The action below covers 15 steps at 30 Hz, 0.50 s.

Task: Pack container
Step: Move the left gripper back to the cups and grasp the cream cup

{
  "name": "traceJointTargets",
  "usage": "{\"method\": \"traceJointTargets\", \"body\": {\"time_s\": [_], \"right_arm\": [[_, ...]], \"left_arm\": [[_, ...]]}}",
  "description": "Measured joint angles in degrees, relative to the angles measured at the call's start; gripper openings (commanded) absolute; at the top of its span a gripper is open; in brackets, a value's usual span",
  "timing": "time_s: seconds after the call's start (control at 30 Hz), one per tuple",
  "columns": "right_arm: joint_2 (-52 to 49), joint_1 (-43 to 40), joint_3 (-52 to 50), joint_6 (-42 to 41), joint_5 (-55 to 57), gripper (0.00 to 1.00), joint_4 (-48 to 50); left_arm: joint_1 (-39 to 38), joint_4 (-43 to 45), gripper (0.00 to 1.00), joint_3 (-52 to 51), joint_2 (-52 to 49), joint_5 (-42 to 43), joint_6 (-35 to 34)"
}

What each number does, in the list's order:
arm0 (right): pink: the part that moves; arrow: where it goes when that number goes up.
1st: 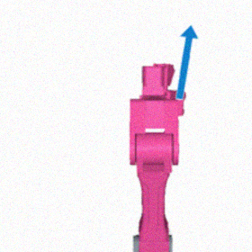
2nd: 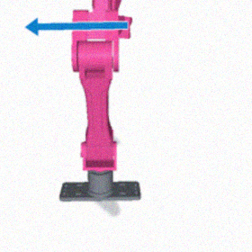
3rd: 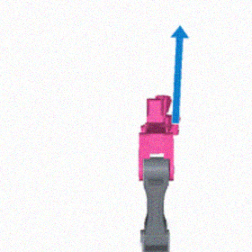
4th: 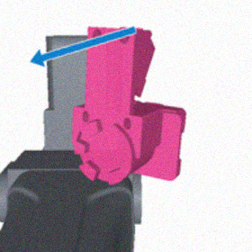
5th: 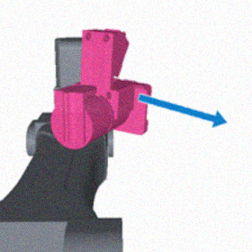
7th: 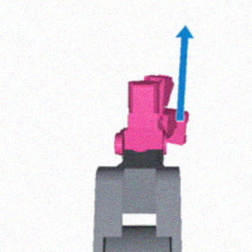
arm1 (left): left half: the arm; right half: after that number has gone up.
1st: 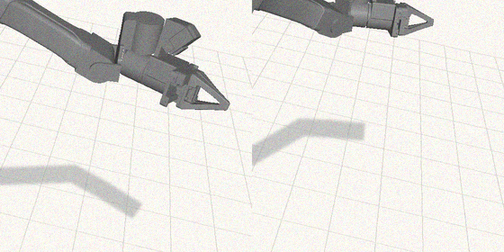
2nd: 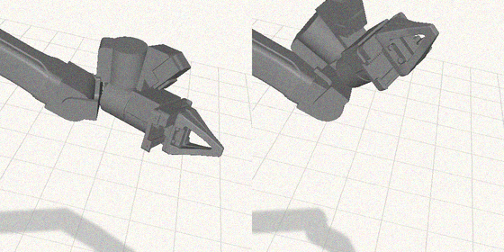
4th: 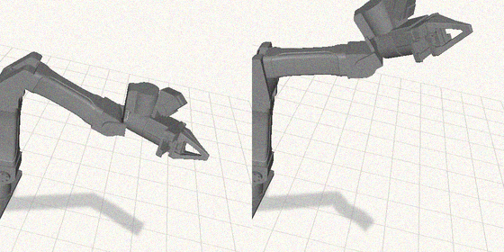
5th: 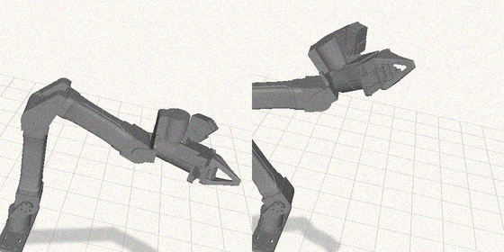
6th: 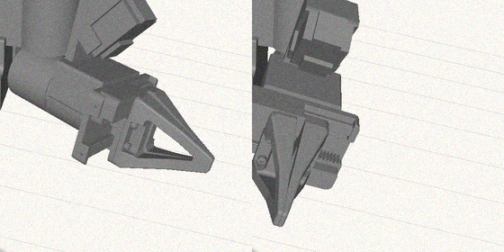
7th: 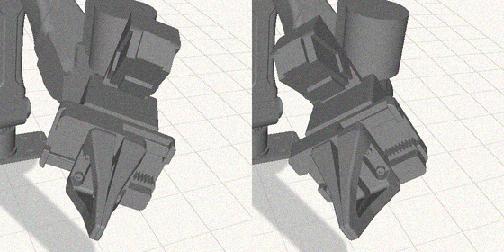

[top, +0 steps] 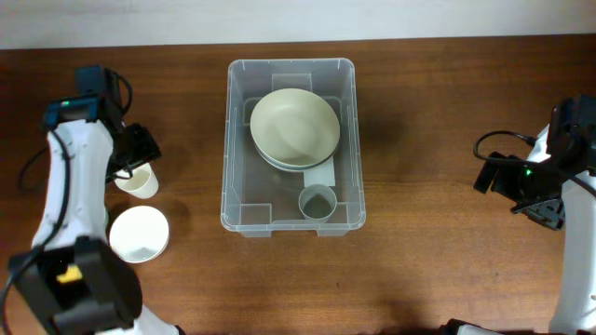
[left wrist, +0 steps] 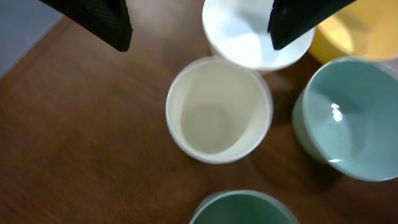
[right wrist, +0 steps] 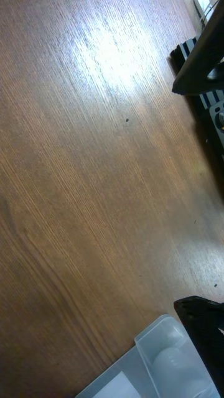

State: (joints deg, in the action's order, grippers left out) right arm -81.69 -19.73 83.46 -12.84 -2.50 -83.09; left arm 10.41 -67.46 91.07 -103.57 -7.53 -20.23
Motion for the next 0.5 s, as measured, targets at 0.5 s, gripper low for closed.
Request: {"method": "traceJointTargets", "body": {"time_s": [0.5], "right_arm": [[0.00, 0.00, 0.00, 0.00, 0.00, 0.99, 0.07]], "left_arm": [[-0.11, 6.36, 0.49, -0.09, -15.37, 1.68, 1.62]]}}
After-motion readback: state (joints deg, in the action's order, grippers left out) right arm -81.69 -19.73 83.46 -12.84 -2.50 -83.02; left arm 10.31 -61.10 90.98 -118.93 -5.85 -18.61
